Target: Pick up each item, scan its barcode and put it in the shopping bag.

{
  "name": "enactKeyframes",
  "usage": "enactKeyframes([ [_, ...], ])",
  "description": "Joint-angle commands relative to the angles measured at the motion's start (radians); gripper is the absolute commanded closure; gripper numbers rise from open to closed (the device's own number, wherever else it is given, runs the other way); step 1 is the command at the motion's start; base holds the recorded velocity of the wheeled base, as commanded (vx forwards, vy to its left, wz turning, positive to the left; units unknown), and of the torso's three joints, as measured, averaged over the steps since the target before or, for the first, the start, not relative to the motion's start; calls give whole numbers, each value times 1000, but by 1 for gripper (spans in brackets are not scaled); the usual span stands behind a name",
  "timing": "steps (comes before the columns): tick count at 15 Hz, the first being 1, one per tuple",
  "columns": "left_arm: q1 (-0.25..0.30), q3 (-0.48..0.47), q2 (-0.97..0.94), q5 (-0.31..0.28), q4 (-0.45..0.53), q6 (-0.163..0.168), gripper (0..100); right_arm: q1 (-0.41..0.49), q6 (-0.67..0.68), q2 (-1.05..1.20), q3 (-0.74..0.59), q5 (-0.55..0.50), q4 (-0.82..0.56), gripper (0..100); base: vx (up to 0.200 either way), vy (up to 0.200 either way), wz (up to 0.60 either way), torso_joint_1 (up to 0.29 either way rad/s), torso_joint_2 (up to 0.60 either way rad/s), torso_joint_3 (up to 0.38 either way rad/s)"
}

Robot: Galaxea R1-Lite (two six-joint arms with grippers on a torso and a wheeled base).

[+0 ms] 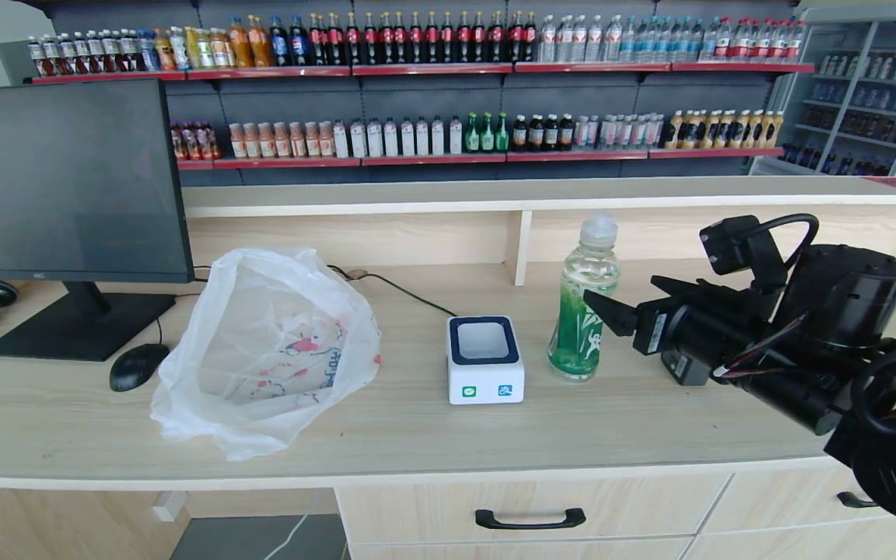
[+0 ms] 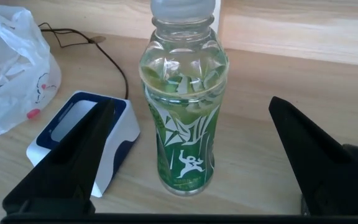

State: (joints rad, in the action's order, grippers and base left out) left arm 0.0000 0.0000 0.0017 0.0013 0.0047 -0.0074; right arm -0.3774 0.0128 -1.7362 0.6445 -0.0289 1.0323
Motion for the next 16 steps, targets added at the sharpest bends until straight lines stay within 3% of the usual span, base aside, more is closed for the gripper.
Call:
enactKeyframes([
  [1, 2, 0, 0, 0, 0, 0, 0, -1, 0, -20, 14, -5, 0, 0, 0, 0, 0, 0, 0, 0],
  [16, 2, 0, 0, 0, 0, 0, 0, -26, 32, -123, 83, -43, 2, 0, 0, 0, 0, 0, 0, 0],
])
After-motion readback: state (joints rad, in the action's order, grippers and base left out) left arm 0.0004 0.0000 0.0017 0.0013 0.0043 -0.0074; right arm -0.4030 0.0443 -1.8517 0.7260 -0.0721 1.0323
